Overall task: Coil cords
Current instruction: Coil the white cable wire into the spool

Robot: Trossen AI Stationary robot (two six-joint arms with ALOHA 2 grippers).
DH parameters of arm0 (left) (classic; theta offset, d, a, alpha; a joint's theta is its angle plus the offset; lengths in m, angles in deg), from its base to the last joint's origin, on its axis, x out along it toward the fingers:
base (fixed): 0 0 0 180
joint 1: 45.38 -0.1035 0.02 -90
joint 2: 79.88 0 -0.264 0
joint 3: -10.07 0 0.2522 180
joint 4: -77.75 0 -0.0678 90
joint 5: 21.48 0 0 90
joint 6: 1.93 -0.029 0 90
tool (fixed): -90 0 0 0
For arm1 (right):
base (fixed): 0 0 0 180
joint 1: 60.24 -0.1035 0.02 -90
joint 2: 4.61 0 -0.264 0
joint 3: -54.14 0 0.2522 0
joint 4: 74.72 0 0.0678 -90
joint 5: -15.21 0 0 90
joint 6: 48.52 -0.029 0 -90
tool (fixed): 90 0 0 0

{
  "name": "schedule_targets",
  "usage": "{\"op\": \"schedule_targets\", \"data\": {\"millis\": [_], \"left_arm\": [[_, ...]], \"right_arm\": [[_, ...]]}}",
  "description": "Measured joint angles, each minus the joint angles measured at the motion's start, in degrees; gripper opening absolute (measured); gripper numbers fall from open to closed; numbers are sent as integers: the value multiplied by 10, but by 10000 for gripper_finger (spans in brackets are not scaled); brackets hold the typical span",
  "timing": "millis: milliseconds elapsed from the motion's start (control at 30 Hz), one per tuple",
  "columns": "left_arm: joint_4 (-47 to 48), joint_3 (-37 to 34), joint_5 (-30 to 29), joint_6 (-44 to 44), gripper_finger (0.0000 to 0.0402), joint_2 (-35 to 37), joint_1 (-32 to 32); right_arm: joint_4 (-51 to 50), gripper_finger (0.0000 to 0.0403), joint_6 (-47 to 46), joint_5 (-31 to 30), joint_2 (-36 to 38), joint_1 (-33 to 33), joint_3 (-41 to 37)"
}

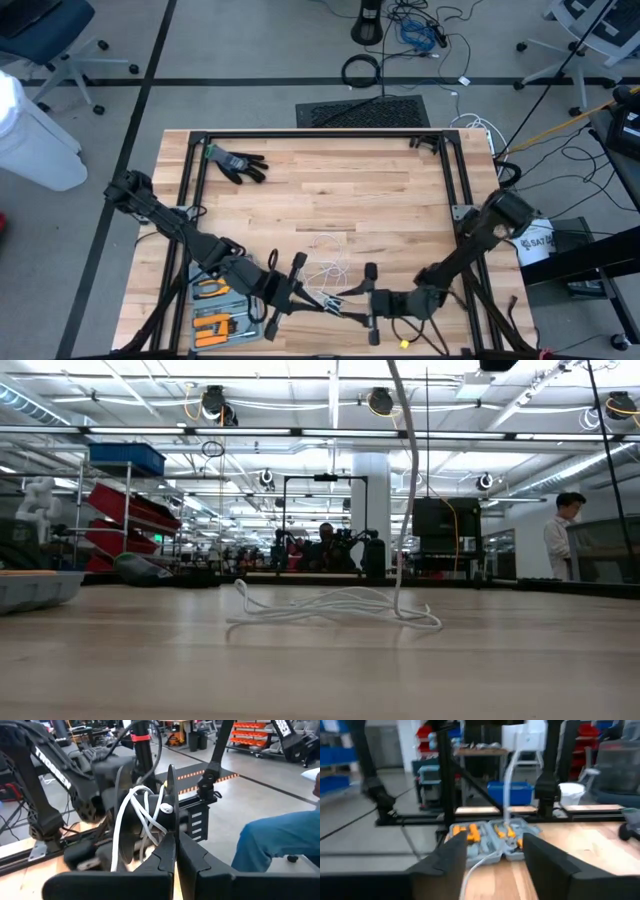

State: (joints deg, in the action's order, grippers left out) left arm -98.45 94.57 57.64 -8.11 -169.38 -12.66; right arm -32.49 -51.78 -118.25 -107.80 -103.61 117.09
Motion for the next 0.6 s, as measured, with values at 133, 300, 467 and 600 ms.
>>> {"op": "schedule_targets", "data": {"millis": [133,300,467,600], "left_arm": [[0,0,-19,10,6,0,13],[1,0,-45,13,6,0,28],[4,0,-59,13,6,-1,38],[20,0,-87,13,6,-1,50]], "right_arm": [[71,223,9,-6,-53,16,24],[73,229,17,4,-93,33,74],[48,185,29,-1,-112,40,110],[40,122,29,-14,-111,31,112]]}}
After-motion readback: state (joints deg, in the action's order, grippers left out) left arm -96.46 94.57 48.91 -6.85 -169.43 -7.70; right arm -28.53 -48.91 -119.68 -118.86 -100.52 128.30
